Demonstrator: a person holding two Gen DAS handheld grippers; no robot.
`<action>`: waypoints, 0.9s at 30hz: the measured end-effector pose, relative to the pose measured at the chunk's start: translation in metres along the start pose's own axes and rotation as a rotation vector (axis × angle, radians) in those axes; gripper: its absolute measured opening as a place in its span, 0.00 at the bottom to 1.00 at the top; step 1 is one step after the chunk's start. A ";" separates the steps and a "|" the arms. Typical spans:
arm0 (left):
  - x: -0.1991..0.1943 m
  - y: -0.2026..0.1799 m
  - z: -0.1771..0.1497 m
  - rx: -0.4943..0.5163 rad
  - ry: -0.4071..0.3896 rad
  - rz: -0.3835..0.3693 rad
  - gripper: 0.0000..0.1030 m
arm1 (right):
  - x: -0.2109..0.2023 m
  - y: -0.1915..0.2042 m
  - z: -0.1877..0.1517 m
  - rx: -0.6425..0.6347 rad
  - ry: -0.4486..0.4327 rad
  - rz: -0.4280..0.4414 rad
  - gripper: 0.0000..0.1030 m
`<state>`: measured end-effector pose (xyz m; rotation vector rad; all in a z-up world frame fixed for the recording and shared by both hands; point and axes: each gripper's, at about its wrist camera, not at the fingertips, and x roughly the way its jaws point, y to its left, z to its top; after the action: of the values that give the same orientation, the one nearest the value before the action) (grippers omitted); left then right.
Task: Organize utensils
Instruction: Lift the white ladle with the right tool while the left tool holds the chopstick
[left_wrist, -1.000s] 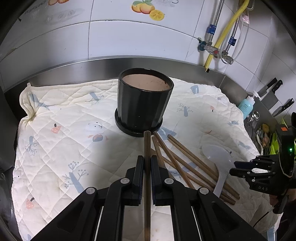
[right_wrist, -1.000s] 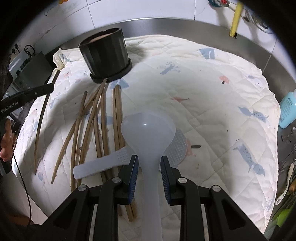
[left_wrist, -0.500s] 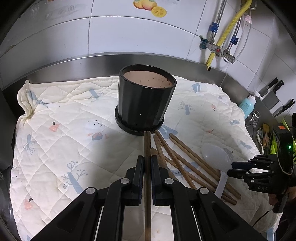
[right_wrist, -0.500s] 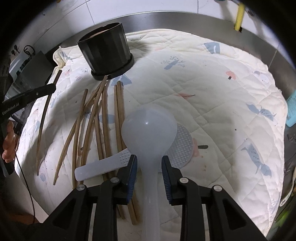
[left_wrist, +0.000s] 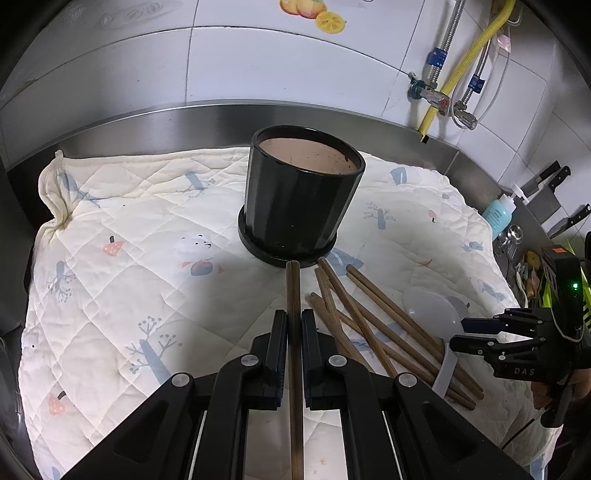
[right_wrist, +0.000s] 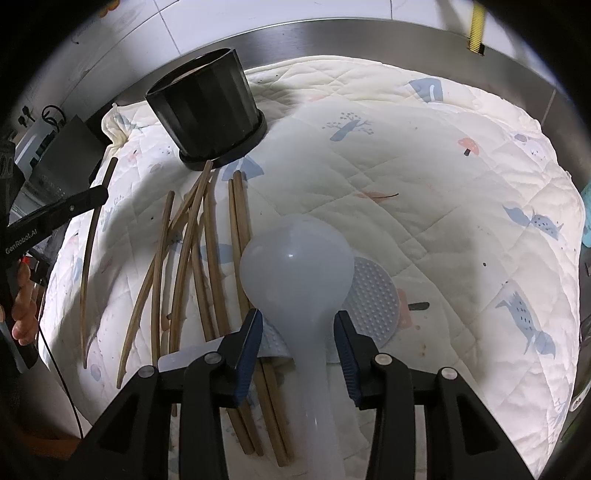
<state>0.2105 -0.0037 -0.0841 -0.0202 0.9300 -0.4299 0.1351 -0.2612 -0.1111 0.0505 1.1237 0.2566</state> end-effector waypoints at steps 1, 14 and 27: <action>0.000 0.000 0.000 -0.001 0.000 0.000 0.07 | -0.001 -0.001 0.000 0.001 0.001 0.006 0.43; 0.003 0.003 0.001 -0.008 0.010 0.004 0.07 | 0.004 -0.024 0.001 0.129 -0.005 0.146 0.43; 0.009 0.005 0.002 -0.017 0.022 0.004 0.07 | -0.002 -0.016 0.003 0.095 -0.054 0.128 0.23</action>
<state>0.2181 -0.0022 -0.0910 -0.0291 0.9551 -0.4192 0.1400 -0.2772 -0.1111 0.2137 1.0796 0.3142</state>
